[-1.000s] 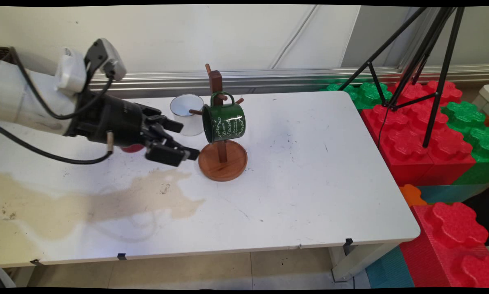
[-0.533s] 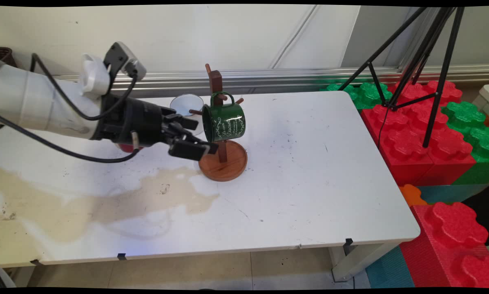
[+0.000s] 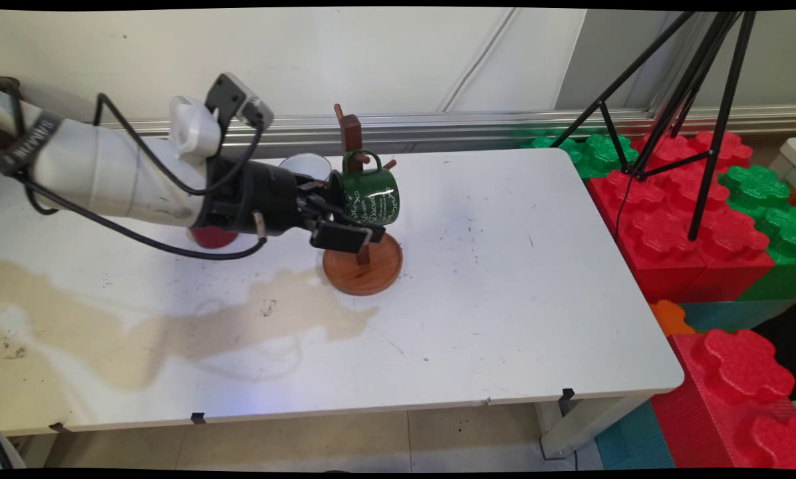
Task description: Pick up the green mug from the rack
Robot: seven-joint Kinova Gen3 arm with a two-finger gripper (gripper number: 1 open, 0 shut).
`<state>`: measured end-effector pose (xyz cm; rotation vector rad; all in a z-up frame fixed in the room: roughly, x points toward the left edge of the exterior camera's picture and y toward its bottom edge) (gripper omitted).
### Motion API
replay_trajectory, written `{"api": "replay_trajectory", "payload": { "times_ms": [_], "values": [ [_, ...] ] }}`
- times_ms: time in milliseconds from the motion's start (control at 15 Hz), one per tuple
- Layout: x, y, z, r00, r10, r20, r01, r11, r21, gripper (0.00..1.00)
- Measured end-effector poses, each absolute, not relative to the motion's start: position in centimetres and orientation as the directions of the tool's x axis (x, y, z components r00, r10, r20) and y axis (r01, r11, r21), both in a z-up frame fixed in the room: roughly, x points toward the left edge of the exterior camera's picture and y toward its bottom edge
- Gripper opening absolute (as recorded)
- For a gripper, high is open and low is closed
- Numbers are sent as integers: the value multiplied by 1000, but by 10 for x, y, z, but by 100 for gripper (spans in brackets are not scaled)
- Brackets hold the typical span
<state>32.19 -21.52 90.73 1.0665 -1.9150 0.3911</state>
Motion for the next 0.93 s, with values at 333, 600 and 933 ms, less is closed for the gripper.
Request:
{"api": "replay_trajectory", "payload": {
  "times_ms": [333, 600, 933],
  "values": [
    [313, -224, 895, -220, -538, 814, -809, 566, 155, 100],
    [310, -226, 890, -196, -541, 818, -818, 550, 167, 100],
    [311, -225, 889, -181, -532, 827, -825, 540, 167, 0]
  ]
}}
